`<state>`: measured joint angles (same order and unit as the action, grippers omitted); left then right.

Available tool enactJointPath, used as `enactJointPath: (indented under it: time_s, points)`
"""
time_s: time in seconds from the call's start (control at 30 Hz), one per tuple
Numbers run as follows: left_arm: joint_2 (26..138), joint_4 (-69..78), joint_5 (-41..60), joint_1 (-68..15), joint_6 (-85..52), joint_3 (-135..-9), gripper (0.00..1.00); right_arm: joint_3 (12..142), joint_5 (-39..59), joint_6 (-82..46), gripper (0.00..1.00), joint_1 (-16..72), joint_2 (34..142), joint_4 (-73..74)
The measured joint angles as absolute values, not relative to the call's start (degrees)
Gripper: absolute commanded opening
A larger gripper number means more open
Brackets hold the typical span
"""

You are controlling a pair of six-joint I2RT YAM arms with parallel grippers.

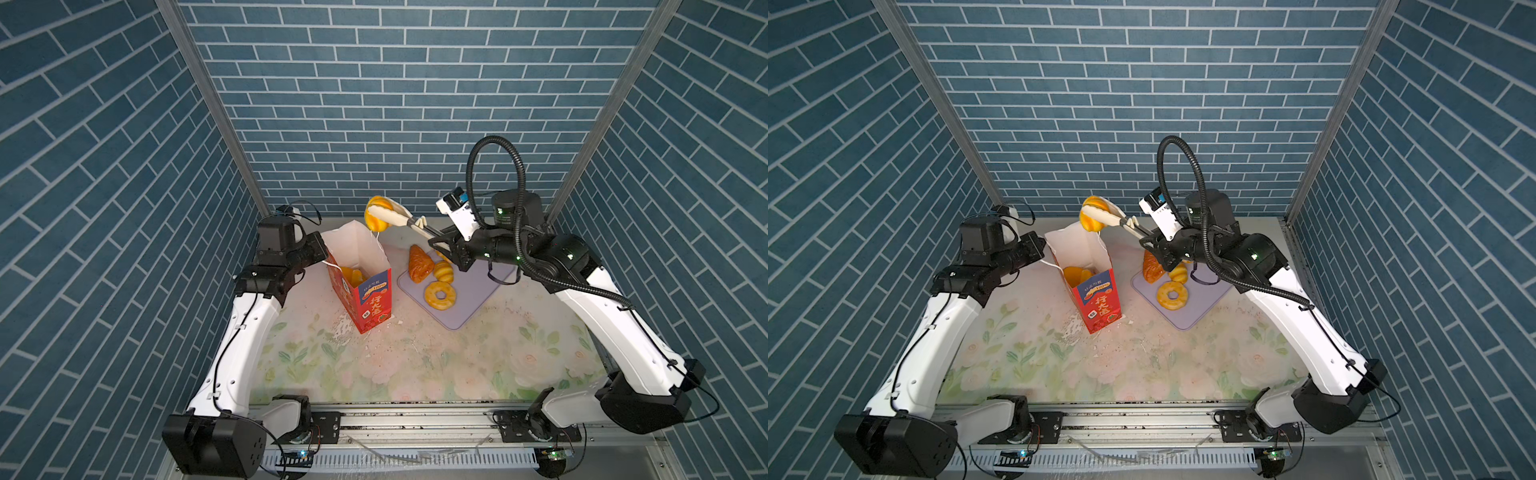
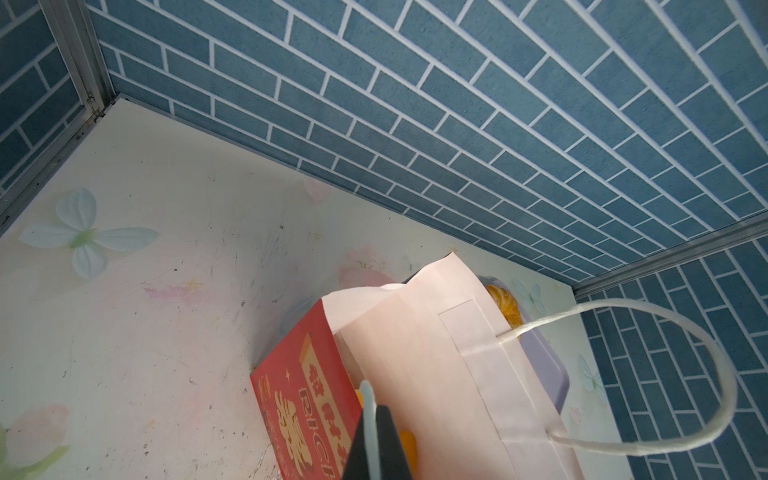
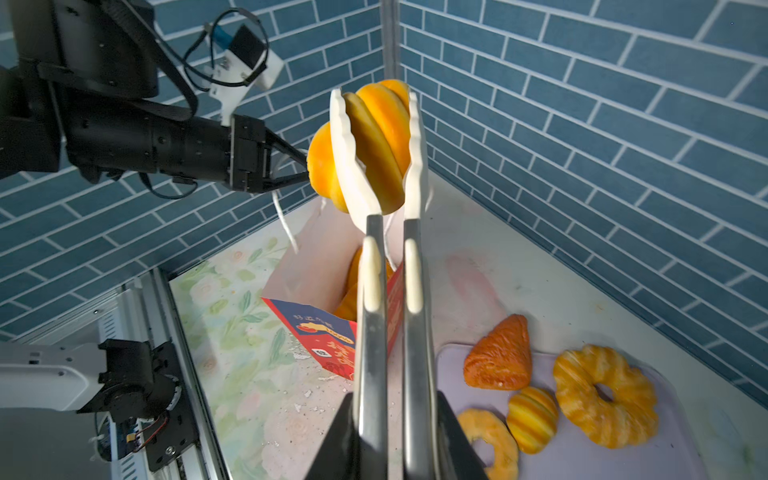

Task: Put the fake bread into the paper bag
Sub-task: 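Lift the striped bun with the tongs and carry it over the bag, then open the tongs to drop the striped bun into the bag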

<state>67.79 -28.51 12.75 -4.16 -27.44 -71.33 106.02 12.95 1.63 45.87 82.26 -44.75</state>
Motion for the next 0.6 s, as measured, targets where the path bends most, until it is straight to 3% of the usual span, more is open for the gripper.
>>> enactJointPath:
  time_s: [0.43,0.6]
  points:
    - [67.20,-28.82,12.80,-4.16,-27.42,-71.33,0.00,109.01,6.00,6.04,0.20,51.31,92.03,-51.11]
    - [67.07,-28.86,12.93,-4.19,-27.18,-71.33,0.00,109.78,4.62,6.09,0.33,51.44,93.51,-54.08]
